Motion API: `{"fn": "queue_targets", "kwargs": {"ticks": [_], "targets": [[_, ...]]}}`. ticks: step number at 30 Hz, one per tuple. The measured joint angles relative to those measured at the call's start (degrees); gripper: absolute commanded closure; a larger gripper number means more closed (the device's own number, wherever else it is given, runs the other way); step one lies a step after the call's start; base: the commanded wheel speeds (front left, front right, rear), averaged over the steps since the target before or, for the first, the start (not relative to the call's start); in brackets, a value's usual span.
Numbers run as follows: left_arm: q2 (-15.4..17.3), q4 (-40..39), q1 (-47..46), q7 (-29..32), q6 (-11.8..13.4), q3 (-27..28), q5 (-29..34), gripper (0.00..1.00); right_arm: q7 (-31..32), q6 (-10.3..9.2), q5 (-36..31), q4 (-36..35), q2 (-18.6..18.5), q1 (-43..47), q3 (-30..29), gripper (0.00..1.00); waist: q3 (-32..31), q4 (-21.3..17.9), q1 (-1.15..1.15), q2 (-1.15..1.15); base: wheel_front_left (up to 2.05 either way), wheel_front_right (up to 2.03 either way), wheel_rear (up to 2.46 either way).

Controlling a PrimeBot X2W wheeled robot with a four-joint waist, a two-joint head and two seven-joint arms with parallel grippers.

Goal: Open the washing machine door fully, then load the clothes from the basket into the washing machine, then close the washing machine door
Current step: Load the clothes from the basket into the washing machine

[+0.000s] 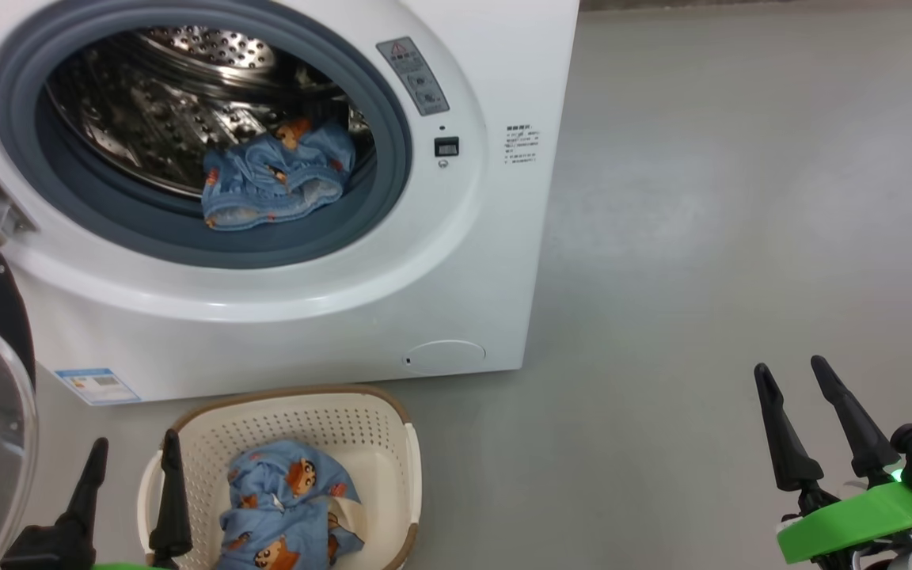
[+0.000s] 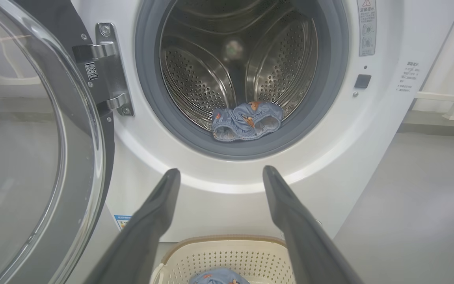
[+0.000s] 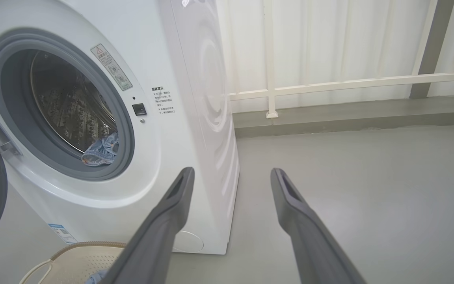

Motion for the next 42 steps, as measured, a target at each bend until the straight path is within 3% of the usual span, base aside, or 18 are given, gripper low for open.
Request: {"fn": "queue_targets", "kwargs": {"ticks": [24,42], "targets": [[0.9,18.1,-10.0,0.0,0.0,0.2,-2.8,0.0,0.0,0.0,-0.6,-1.5,3.4,-8.8,1.3,0.0,11.8,-3.2,0.01,0.0,0.0,0.0,0.0],[4.5,37.0,-23.9,0.0,0.0,-2.2,-4.1,0.0,0.0,0.0,-2.0,-2.5,5.2,-15.5,3.2,0.0,21.5,-5.5,0.01,0.0,0.0,0.0,0.0]]}}
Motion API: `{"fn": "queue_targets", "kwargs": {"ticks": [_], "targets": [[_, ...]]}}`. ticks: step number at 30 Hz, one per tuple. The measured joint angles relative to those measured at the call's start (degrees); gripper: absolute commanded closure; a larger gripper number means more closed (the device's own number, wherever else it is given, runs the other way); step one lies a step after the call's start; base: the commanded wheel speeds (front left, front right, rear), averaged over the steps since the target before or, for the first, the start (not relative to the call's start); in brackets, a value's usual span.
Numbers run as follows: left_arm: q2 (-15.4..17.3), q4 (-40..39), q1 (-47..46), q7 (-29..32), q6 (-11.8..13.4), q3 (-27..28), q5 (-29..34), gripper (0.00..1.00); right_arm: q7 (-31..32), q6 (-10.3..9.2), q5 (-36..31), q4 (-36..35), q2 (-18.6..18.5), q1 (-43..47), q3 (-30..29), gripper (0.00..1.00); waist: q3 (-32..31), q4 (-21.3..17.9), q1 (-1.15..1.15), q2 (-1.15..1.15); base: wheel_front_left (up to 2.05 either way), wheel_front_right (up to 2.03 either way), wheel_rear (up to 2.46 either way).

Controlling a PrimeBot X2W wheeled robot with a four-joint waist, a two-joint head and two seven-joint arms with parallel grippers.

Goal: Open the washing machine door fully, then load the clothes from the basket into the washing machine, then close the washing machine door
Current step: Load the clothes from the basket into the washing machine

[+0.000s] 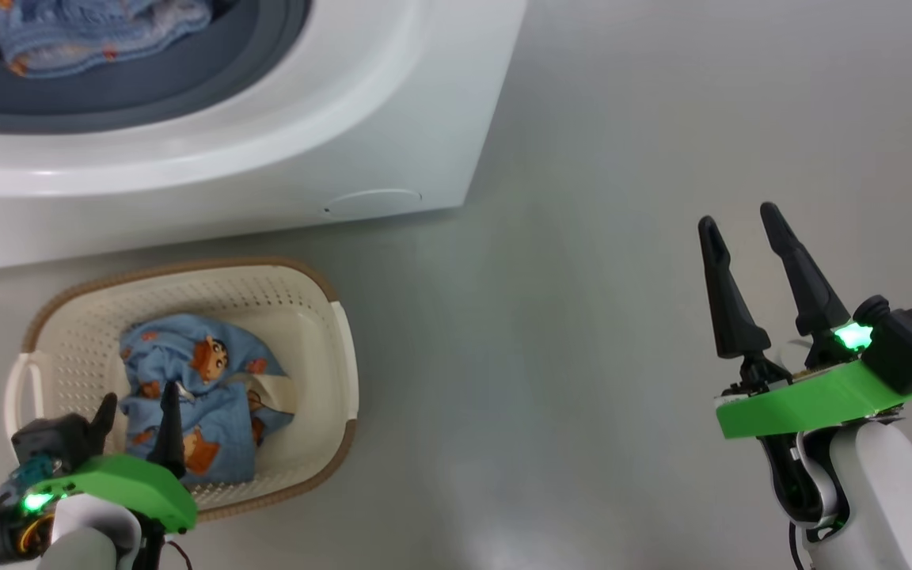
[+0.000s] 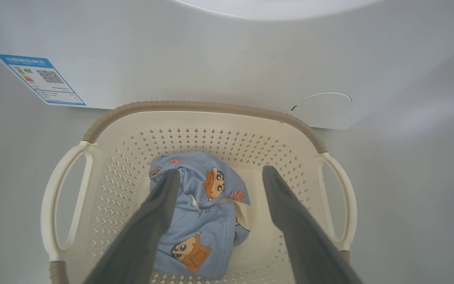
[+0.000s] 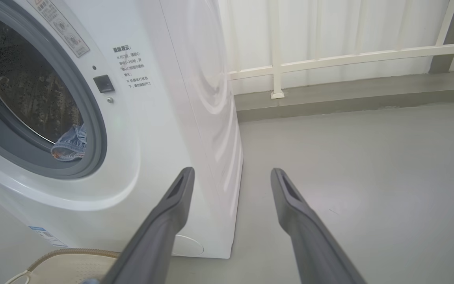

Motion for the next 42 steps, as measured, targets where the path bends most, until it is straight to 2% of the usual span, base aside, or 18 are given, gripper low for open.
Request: {"fn": "queue_targets", "kwargs": {"ticks": [21,30,38,42], "targets": [[4.4,14.8,-13.0,0.0,0.0,-2.4,-0.4,0.0,0.0,0.0,-0.5,-1.7,1.7,-6.1,2.0,0.0,10.7,-3.2,0.0,0.0,0.0,0.0,0.0],[5.9,18.1,-16.9,0.1,0.0,-3.6,-1.0,0.0,0.0,0.0,-1.5,-2.5,2.0,-8.0,3.1,0.0,14.3,-4.3,0.0,0.0,0.0,0.0,0.0],[6.9,19.3,-20.2,3.1,0.1,-4.2,-1.5,0.0,0.0,0.0,-1.6,-3.5,2.2,-9.5,3.8,0.0,17.4,-4.9,0.0,0.0,0.0,0.0,0.0],[7.3,19.7,-22.0,4.6,1.0,-4.6,-1.5,0.0,0.0,0.0,-1.6,-3.8,2.7,-9.7,4.1,0.0,19.1,-5.3,0.0,0.0,0.0,0.0,0.0]]}}
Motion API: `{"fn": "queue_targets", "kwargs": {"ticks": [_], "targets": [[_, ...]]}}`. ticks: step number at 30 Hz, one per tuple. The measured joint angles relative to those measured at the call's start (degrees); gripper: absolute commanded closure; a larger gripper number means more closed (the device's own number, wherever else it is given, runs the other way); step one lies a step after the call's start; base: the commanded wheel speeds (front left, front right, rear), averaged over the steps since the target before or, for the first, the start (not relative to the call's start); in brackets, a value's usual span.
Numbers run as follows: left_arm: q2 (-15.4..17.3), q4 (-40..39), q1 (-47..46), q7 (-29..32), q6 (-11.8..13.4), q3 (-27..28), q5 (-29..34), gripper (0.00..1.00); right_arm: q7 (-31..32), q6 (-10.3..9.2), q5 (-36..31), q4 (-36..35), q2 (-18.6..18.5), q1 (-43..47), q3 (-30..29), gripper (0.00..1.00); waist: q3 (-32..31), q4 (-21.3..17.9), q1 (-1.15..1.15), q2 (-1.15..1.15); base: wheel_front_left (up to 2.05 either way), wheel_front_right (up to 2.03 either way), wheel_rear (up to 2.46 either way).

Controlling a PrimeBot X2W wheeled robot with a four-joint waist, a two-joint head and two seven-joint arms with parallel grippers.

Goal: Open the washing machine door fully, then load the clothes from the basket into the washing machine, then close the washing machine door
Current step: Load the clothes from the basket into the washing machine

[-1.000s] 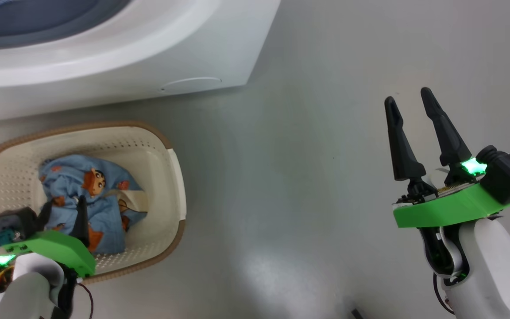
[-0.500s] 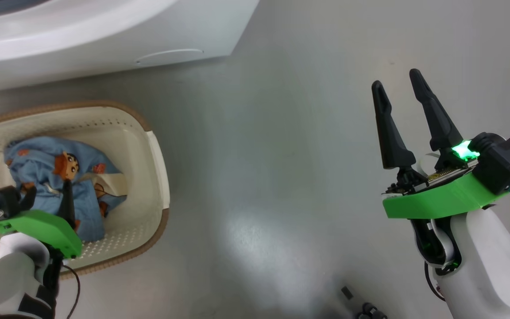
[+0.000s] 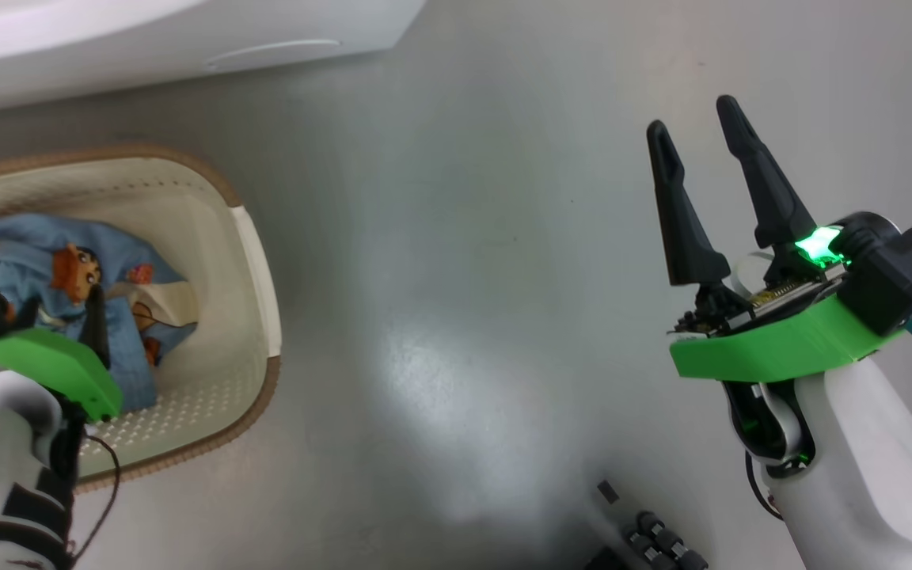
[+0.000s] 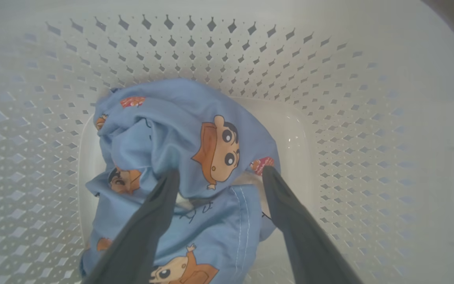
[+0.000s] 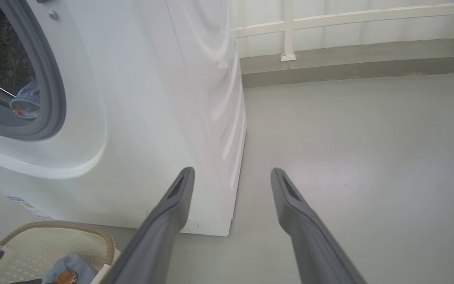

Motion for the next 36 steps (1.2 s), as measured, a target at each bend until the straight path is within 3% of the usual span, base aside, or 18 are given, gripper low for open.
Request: {"fn": "queue_targets", "kwargs": {"ticks": [16,36], "targets": [[3.4,0.2,-1.9,4.6,3.0,-1.0,-0.1,0.0,0.0,0.0,0.0,-1.0,1.0,-1.9,2.1,0.0,3.5,-2.2,-0.01,0.0,0.0,0.0,0.0],[4.7,0.3,-4.1,9.7,1.6,-3.8,-0.6,0.0,0.0,0.0,-0.4,-2.2,1.4,-2.0,3.7,0.0,6.7,-3.5,-0.01,0.0,0.0,0.0,0.0]]}}
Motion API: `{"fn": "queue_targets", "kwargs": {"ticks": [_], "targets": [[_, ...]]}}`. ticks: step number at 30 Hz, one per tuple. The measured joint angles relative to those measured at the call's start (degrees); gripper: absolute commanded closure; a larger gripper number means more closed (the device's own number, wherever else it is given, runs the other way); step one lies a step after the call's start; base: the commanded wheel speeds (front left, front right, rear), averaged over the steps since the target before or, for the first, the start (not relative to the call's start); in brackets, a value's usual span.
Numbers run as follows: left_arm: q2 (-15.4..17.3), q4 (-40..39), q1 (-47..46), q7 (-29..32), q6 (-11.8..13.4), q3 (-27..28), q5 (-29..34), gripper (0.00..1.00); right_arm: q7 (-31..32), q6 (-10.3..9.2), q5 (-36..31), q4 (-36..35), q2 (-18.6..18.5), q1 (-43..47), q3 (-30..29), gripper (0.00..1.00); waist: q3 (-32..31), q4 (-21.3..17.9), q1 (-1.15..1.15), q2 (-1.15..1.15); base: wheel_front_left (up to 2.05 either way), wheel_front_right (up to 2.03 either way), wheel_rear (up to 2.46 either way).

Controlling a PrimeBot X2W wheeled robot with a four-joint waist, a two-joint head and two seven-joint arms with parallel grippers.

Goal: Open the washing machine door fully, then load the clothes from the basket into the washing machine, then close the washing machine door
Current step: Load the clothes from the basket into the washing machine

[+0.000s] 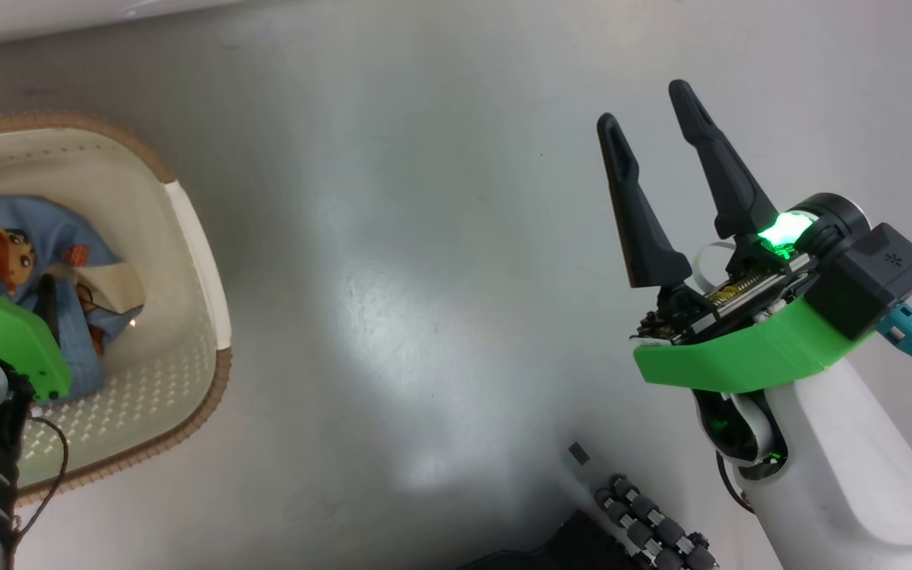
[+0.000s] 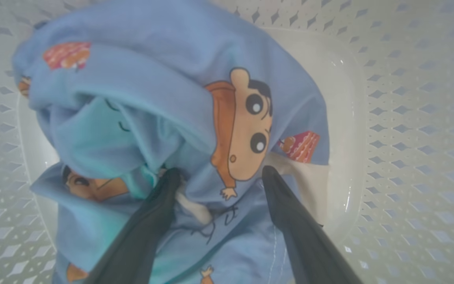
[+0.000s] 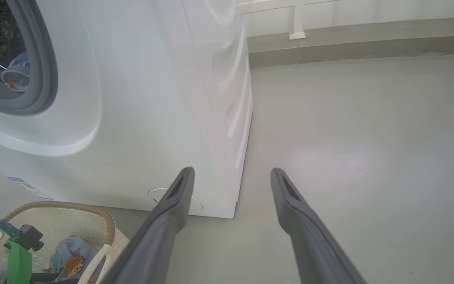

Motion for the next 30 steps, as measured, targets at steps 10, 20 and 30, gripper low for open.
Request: {"fn": "queue_targets", "kwargs": {"ticks": [10,20,30], "targets": [[0.3,0.0,-0.7,0.5,-0.2,-0.7,-0.2,0.75,0.0,0.0,0.0,-0.1,0.1,0.0,1.4,0.0,0.4,-0.7,0.0,0.0,0.0,0.0,0.0],[0.0,0.0,-0.7,0.3,-0.4,-0.7,-2.1,1.0,0.0,0.0,0.0,-0.1,0.1,-0.1,1.3,0.0,-0.8,-0.2,0.0,0.0,0.0,0.0,0.0],[-1.9,0.1,-0.3,-3.1,-1.6,0.7,-5.5,1.0,0.0,0.0,0.0,0.2,-0.2,-0.1,1.0,0.0,-3.8,1.2,0.0,0.0,0.0,0.0,0.0]]}}
